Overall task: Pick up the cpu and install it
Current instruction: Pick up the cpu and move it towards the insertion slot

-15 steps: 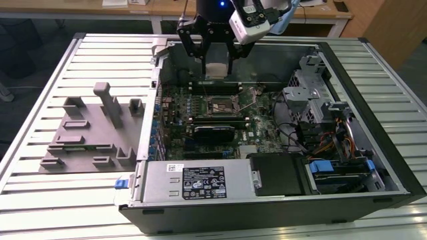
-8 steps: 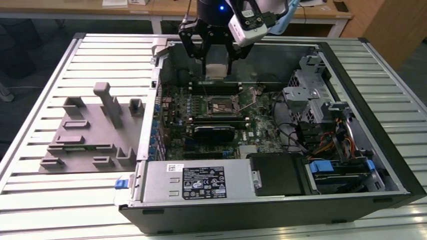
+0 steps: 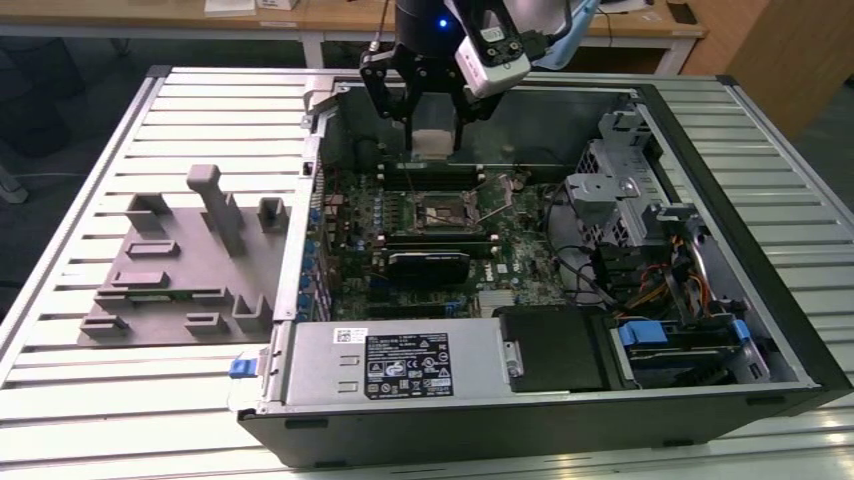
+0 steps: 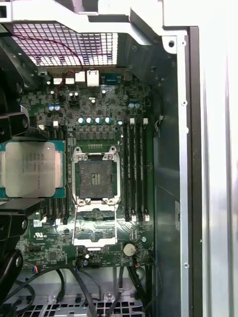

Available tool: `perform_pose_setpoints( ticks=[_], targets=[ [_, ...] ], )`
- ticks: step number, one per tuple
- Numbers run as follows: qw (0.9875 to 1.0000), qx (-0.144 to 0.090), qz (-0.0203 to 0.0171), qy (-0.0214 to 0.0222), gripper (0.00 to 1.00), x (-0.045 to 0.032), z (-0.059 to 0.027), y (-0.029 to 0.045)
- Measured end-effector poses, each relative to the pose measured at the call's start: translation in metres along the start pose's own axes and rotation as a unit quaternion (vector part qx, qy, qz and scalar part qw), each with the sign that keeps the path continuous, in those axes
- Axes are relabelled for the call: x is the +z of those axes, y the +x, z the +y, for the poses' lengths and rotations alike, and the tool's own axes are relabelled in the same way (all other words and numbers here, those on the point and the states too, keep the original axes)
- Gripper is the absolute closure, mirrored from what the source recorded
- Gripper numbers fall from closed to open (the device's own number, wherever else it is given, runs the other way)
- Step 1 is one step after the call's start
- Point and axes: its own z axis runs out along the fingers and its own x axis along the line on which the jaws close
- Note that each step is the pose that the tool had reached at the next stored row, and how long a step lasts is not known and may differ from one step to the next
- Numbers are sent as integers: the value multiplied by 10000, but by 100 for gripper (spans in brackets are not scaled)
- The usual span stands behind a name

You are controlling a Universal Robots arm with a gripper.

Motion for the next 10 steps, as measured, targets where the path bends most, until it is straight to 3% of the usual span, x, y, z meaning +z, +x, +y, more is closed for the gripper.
perform_pose_setpoints(
  ticks=[10],
  targets=[
    [10000,0,0,0,46,120,157,-4]
  ],
)
